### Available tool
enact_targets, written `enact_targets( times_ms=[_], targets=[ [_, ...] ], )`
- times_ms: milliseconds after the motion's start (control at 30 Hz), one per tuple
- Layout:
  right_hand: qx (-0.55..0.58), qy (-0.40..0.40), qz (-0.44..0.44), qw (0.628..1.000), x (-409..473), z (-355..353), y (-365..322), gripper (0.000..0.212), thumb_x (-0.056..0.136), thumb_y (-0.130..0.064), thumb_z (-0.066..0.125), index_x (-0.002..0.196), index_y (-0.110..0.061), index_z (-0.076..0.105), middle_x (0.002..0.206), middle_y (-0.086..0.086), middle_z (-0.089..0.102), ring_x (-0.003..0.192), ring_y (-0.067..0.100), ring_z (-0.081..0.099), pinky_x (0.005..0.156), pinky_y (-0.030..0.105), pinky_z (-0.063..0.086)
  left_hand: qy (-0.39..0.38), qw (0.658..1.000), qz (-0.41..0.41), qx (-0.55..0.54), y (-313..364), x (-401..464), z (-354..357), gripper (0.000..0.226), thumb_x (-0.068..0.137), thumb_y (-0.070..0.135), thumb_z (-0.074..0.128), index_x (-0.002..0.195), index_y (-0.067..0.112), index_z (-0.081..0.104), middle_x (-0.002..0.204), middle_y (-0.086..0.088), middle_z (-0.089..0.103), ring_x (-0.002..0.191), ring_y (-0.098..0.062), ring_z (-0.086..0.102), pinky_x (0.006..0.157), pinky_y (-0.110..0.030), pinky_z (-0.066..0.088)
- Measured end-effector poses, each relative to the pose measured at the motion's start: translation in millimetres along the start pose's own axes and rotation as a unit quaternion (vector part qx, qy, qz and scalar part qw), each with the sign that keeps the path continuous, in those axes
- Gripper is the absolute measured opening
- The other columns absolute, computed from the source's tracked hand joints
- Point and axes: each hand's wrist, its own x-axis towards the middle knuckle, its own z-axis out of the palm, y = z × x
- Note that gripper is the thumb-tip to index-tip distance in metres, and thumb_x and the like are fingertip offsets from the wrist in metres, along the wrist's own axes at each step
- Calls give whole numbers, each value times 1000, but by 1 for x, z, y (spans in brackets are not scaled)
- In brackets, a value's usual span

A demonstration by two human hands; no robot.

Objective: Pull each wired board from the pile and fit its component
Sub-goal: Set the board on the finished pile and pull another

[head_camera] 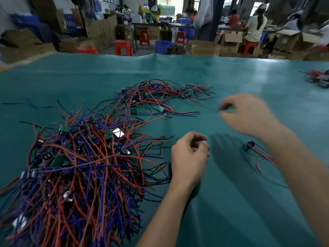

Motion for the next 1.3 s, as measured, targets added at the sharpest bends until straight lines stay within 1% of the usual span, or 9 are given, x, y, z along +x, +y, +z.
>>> enact_targets(
  times_ms=[133,300,467,567,667,800,967,1133,1300],
  targets=[
    [37,-114,-36,992,63,71,-62,42,93,-43,68,129,-23,61,136,13,58,130,34,50,108,43,42,26,999,0,19,-1,1,-1,12,78,17,57,83,22,67,73,2,73,65,-14,70,63,-31,56],
    [-12,-30,-2,999,72,101,-70,23,97,-43,63,101,-22,68,118,7,64,126,33,48,100,48,40,50,998,5,37,-5,4,-2,17,76,21,52,85,25,66,72,4,71,73,-23,69,66,-45,61],
    [183,5,54,982,33,67,-33,25,88,-32,73,71,-16,63,75,3,70,79,26,64,69,29,46,80,996,-1,33,-5,4,-2,14,85,12,59,91,23,65,81,5,71,79,-16,71,71,-47,62],
    [448,-52,113,885,-14,48,-12,30,83,-23,76,59,-13,61,53,4,57,48,19,48,48,25,36,95,994,3,59,-6,5,-3,26,88,8,60,108,24,61,99,12,66,87,-18,70,78,-49,60],
    [607,-91,121,780,-48,49,-2,18,77,-16,76,65,-10,63,57,10,54,47,19,43,39,23,32,88,992,5,88,-8,5,-3,41,94,15,60,132,27,52,119,8,62,88,-15,71,79,-47,61],
    [604,-123,42,786,-59,62,-6,19,83,-1,76,68,-12,70,64,11,65,51,13,52,49,19,39,97,995,-23,18,-7,6,-5,13,104,26,52,109,18,61,97,0,73,85,-13,73,57,-36,60],
    [581,-220,-24,783,-60,66,-4,4,75,-9,81,73,-8,77,75,11,76,60,15,60,57,23,48,62,997,-34,-2,-6,6,-7,13,98,18,64,86,11,66,78,-6,77,60,-15,67,48,-26,51],
    [526,-48,36,849,-54,81,-11,16,80,-24,77,68,-14,73,58,-2,63,54,9,51,57,27,41,75,994,-9,75,-6,3,-4,27,103,20,53,81,13,65,63,-5,70,40,-14,53,43,-27,44],
    [571,-34,44,819,-49,82,-15,5,90,-25,75,87,-28,77,66,-12,66,58,4,55,53,15,42,6,988,28,149,-5,0,-4,29,98,34,45,73,23,57,56,-1,61,47,-18,52,57,-46,50]
  ],
)
